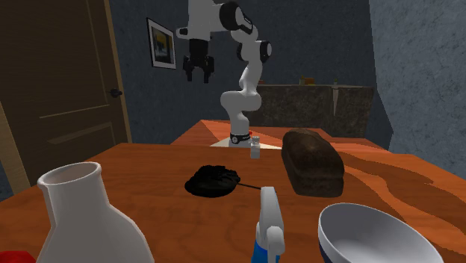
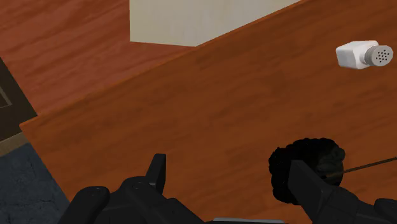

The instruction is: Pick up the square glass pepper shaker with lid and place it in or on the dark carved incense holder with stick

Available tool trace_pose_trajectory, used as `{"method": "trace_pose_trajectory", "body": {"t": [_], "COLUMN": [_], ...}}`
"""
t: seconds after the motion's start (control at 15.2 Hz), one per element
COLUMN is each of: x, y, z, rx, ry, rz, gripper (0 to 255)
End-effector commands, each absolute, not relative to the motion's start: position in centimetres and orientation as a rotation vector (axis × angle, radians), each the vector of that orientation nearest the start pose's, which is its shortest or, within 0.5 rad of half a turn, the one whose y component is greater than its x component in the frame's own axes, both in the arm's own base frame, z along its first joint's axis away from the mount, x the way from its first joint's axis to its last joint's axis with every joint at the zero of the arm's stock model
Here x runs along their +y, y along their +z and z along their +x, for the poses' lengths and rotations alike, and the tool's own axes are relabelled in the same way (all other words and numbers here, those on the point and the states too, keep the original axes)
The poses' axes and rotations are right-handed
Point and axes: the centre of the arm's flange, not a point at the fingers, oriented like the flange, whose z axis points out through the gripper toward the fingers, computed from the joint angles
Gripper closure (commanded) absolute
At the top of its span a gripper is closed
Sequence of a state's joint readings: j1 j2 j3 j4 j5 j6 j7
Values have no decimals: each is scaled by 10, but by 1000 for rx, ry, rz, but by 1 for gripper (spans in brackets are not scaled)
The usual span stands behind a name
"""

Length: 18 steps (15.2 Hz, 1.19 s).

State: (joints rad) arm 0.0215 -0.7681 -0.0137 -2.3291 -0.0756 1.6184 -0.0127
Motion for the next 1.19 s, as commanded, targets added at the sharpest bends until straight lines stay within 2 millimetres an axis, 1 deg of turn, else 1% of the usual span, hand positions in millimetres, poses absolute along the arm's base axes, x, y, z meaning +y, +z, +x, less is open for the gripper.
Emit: {"method": "trace_pose_trajectory", "body": {"t": [0.0, 1.12], "x": [-7, 158], "y": [602, 463], "z": [317, 271], "rx": [-41, -106], "ry": [-92, -16], "rz": [-3206, -3187], "gripper": [0, 0]}}
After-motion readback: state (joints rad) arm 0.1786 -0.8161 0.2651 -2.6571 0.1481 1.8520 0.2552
